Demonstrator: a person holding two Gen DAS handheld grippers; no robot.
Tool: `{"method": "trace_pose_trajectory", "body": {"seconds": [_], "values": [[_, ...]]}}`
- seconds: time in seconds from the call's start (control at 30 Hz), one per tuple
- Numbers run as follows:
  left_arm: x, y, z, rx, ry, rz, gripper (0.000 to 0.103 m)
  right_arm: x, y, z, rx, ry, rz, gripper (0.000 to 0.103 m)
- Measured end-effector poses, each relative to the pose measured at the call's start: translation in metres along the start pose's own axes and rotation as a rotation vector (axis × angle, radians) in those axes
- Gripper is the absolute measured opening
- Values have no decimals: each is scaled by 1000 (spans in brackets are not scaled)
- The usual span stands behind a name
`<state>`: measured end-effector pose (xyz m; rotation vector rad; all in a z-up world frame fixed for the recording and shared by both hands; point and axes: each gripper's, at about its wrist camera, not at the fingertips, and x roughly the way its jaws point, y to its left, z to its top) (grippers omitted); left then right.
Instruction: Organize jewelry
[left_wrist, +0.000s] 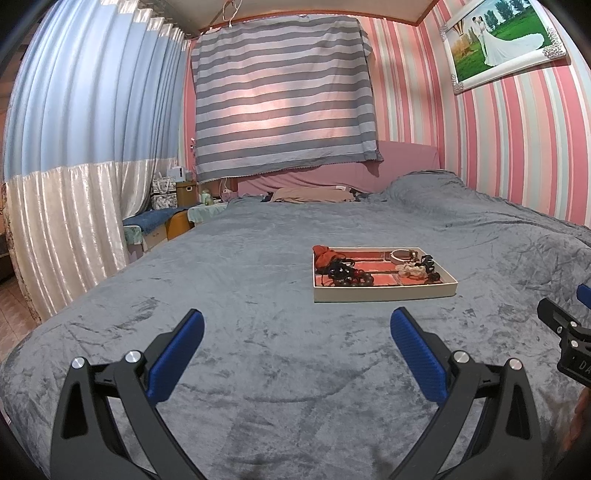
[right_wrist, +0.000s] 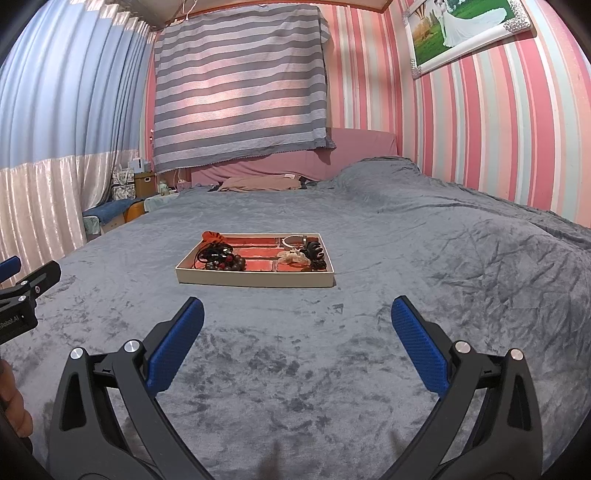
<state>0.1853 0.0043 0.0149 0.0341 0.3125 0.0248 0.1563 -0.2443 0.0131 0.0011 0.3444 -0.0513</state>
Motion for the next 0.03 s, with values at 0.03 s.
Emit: {"method": "trace_pose_trajectory", "body": {"seconds": [0.03], "values": [[0,0,0,0,0,0,99,0,0,0,-1,-2,-1,99]]}}
